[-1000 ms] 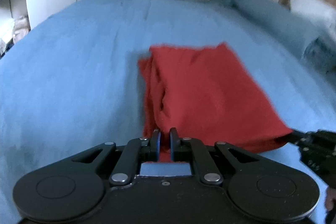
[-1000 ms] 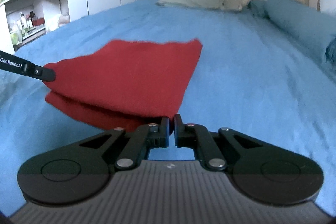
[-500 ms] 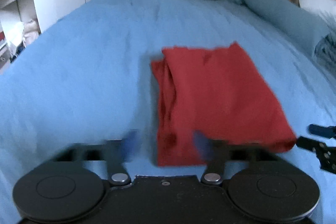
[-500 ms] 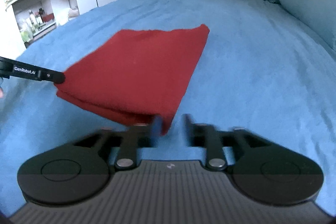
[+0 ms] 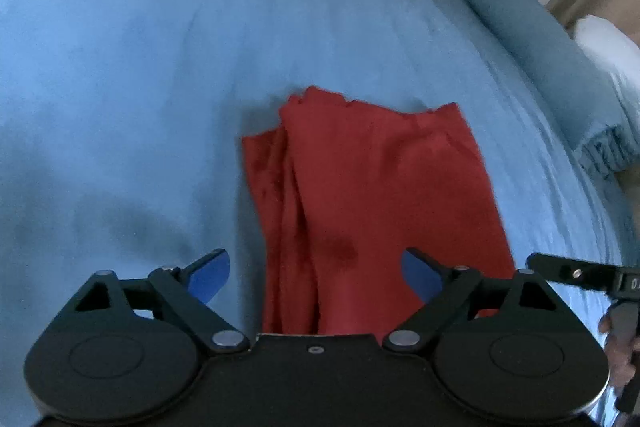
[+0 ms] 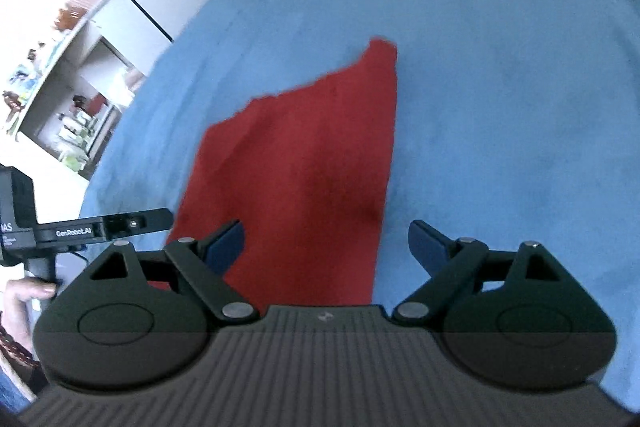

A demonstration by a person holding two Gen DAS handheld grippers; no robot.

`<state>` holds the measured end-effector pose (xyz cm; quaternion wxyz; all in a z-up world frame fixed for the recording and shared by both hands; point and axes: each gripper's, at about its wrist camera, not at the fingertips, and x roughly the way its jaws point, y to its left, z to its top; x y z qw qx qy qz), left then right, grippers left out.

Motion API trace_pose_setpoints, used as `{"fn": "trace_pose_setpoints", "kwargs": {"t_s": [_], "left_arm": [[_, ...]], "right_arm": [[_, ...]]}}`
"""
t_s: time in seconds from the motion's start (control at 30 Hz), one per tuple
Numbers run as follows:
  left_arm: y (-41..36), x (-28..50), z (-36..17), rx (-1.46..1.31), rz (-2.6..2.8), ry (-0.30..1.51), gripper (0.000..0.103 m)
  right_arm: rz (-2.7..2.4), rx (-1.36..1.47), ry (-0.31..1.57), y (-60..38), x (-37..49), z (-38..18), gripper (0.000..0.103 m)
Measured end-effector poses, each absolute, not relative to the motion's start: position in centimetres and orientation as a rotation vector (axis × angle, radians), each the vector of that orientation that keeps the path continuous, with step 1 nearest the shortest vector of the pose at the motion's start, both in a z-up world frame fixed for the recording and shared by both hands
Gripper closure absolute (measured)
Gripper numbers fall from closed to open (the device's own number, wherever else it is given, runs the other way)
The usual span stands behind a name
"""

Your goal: Fold small clothes

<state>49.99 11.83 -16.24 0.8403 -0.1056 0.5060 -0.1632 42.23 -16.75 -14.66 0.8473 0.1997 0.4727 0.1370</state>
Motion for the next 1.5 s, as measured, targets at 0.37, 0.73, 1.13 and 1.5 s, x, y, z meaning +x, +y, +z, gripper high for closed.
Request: {"fn": "trace_pose_setpoints", "kwargs": {"t_s": [0.37,0.73,1.13,1.5], "left_arm": [[9.5,50.6,-16.3,-0.196,-0.376,1.073,0.076],[2.7,41.3,-9.8,-0.087,-0.450,0.976,0.077],[-5.7,33.3,-15.9,0.142,-0.408,0.925,0.059],[-7.0,32.0,-13.8,0.165,-0.324,0.894,0.050]], "right_arm": [[0.320,0.446,1.041,-15.0,45.2,-18.0,0.055],[0.313,0.411,0.957,-20.0,37.4,-10.1,0.059],[0.228,0.325,0.946,-28.5,25.9,-15.0,0.048],[0.237,0.226,0.860,-27.8,24.4,-14.0,0.034]]}}
